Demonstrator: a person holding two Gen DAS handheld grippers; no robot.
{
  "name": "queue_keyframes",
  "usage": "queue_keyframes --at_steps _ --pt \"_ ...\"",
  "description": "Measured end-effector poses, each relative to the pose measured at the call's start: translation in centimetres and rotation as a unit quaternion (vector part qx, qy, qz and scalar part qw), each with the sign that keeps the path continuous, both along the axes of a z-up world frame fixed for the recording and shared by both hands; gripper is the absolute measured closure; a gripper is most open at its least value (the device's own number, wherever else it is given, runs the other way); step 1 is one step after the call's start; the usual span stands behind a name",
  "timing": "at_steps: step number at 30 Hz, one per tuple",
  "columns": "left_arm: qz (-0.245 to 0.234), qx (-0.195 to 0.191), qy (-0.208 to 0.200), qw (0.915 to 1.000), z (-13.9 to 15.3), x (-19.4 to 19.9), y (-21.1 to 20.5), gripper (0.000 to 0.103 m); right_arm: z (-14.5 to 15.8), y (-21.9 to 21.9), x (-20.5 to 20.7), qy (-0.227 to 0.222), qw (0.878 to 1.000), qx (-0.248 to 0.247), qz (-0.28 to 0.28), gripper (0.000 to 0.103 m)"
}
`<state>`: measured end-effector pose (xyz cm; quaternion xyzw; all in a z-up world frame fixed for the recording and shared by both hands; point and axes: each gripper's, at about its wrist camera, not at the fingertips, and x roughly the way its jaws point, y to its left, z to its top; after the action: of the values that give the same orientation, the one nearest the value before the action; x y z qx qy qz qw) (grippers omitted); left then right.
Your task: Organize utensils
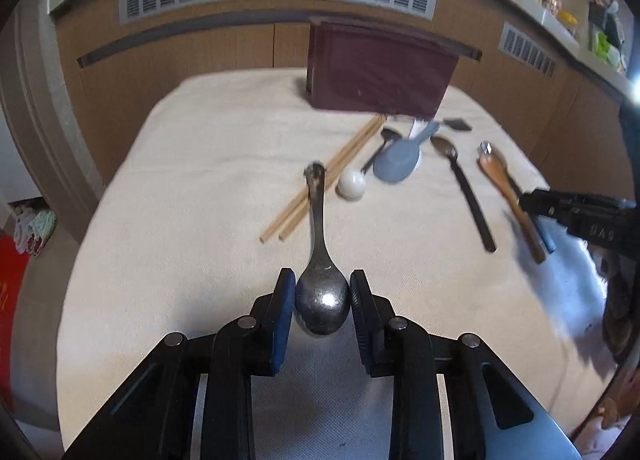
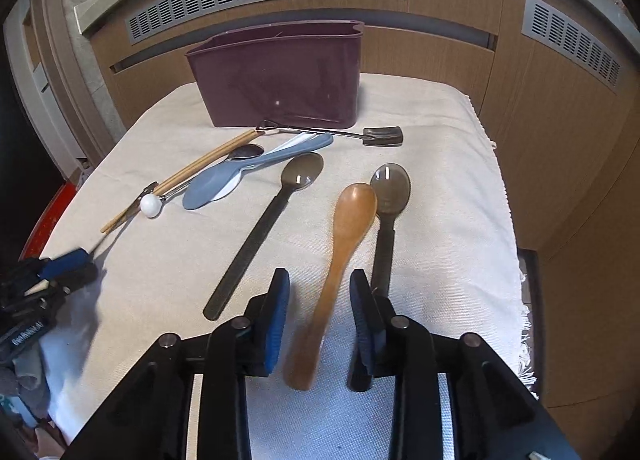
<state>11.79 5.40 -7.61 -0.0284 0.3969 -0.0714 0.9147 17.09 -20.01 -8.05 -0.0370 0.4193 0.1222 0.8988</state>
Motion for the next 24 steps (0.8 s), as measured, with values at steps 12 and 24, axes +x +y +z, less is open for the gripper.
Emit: queue_keyframes --at_steps 12,24 --pt "-0.011 0.011 -0.144 0.9894 7.5 0.6 -0.2 0.074 0.0 -0.3 0.1 -0.003 1.000 -0.002 -0.008 0.065" --pt "-0.014 -0.006 -0.178 0.9840 9.3 5.8 -0.3 0.074 -0.8 -0.6 4.0 0.017 0.998 0.003 -0.058 0.060"
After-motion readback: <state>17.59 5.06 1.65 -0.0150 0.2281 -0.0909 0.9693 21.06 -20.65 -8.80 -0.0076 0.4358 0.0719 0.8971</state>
